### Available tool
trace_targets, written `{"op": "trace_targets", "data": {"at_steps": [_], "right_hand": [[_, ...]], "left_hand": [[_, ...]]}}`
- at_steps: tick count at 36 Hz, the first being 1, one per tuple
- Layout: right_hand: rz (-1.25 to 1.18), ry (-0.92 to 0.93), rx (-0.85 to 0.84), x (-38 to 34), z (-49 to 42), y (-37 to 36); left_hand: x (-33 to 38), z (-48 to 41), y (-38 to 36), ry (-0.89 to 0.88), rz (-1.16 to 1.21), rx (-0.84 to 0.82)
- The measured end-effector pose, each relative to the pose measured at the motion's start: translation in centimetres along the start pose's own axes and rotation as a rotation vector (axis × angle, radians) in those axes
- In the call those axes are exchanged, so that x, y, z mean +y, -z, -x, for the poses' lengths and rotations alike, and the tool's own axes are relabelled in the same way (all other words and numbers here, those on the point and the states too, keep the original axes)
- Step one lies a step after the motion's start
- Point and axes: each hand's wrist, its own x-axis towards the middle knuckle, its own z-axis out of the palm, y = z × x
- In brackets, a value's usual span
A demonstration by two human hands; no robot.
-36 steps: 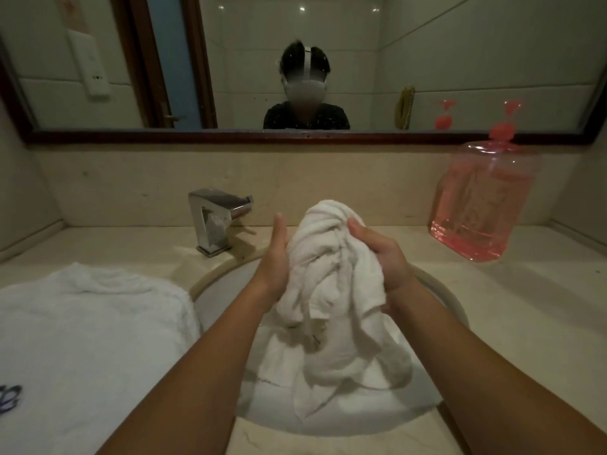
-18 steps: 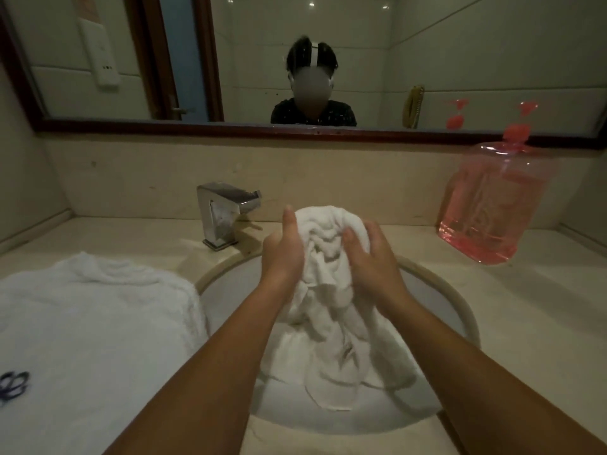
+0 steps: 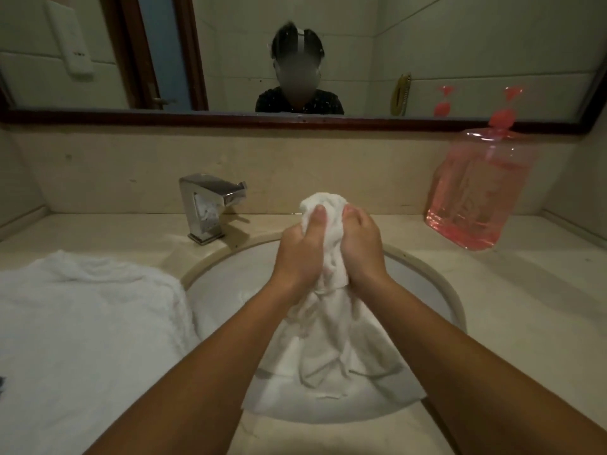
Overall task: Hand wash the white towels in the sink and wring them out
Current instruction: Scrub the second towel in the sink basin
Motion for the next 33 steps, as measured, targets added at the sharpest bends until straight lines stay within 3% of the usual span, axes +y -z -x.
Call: {"op": "trace_targets", "data": {"at_steps": [4, 7, 14, 19, 21, 24, 28, 31, 33], "right_hand": [[-0.005, -0.076, -0.066, 0.4, 1.2, 0.0], [0.020, -0.029, -0.153, 0.1, 2.6, -0.5], [0.186, -0.057, -0.076, 1.4, -0.7, 1.3], [0.231, -0.115, -0.062, 2.5, -1.3, 3.0], [0.298, -0.062, -0.009, 2.6, -1.6, 3.8], [0.296, -0.022, 0.049, 2.7, -1.9, 4.4], [0.216, -0.242, -0.087, 2.8, -2.0, 4.3], [0.054, -0.426, -0.221, 1.9, -1.7, 4.7], [-0.018, -0.472, -0.279, 1.4, -1.3, 4.9]], "left_hand": [[-0.2, -0.4, 0.1, 0.038, -0.031, 0.089], [0.0, -1.7, 1.0, 0.123, -0.001, 0.175], [-0.6, 0.0, 0.3, 0.102, 0.066, -0.151], [-1.1, -1.4, 1.5, 0.159, 0.065, -0.085], [-1.5, -2.1, 2.7, 0.143, -0.030, -0.034], [-2.5, -2.5, 3.9, 0.005, -0.365, 0.024], [-4.0, -2.8, 4.3, -0.052, -0.608, 0.081], [-3.9, -2.5, 3.9, -0.042, -0.513, 0.042], [-3.5, -2.0, 3.1, 0.034, -0.423, -0.109]]}}
